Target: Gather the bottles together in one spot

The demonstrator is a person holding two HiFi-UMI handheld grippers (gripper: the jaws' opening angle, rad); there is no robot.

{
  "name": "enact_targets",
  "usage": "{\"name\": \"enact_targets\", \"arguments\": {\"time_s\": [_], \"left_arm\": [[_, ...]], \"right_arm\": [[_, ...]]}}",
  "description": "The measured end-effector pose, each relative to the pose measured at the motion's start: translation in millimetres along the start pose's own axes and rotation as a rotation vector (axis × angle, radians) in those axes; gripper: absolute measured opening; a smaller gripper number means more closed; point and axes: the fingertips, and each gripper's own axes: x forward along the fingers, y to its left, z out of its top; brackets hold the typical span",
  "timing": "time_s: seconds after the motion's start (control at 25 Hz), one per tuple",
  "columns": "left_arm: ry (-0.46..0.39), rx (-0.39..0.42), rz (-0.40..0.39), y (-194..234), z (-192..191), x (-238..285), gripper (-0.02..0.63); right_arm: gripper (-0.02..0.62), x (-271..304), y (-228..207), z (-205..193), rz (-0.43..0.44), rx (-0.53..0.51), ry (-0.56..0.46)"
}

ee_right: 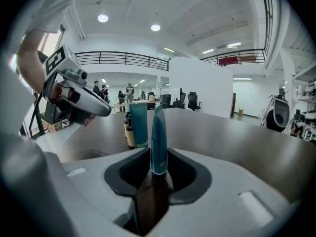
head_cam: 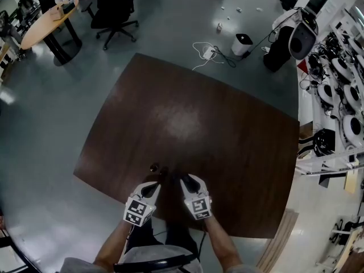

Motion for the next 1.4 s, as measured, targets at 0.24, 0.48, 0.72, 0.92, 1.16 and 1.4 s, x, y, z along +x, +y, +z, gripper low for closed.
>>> {"name": "enact_targets", "arguments": {"time_s": [0.24, 0.48, 0.72, 0.92, 1.16, 1.4], "left_arm": [[0.000, 0.000, 0.003, 2, 1, -1, 0.002], [0.001, -0.001, -0.002, 0, -1, -2, 0.002], [0.003, 0.004, -0.011, -1, 0, -6, 0.002], [-0.006, 0.012, -0.025, -4, 10, -11, 0.002], [-0.040, 0.038, -0.052, -12, 28, -23, 0.002], [-0.089, 0.085, -0.094, -28, 56, -35, 0.002]], "right_arm": [[0.299, -2, 3, 7, 0.012, 0.027, -0.022], [0.341, -6, 4, 2, 0.002, 0.040, -0.026], [0.314, -28, 2, 3, -0.025, 0.094, -0.001], [0.149, -57, -8, 11, -0.078, 0.169, -0.022], [0.002, -84, -22, 27, -0.184, 0.293, -0.081], [0.002, -97, -22, 62, -0.235, 0.304, -0.141]]}}
